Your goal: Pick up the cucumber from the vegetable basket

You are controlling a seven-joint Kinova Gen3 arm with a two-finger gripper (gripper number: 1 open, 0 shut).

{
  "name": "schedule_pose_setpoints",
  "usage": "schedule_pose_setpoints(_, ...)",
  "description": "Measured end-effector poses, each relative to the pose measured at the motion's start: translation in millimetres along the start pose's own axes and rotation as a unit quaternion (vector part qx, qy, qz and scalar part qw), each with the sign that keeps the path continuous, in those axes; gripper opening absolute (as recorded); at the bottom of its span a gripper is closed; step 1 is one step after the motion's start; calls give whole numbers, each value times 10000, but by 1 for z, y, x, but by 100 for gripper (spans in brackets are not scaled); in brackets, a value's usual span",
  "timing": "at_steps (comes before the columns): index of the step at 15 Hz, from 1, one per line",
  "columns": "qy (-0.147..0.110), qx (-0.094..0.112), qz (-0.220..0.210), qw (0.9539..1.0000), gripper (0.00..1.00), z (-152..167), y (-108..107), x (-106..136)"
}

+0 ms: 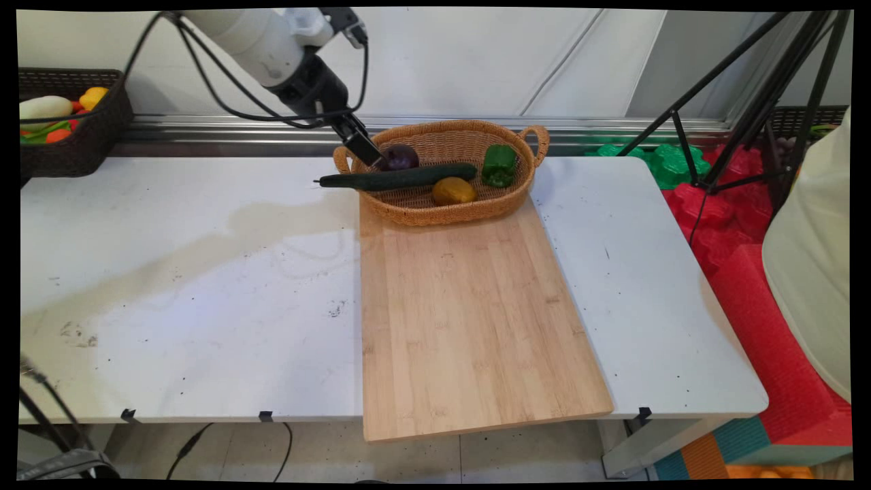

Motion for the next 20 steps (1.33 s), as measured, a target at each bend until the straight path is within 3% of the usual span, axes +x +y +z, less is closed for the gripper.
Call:
schedule_pose_setpoints(6,-221,-73,-2,9997,100,60,-11,13)
schedule_pose_setpoints(17,-529,-141,-104,9984,100,119,-15,13)
schedule_pose_setpoints(18,-548,-132,-99,9984,0,122,-15,13)
schedule_pose_setpoints(20,-566,-97,-91,9983,0,125,-16,13)
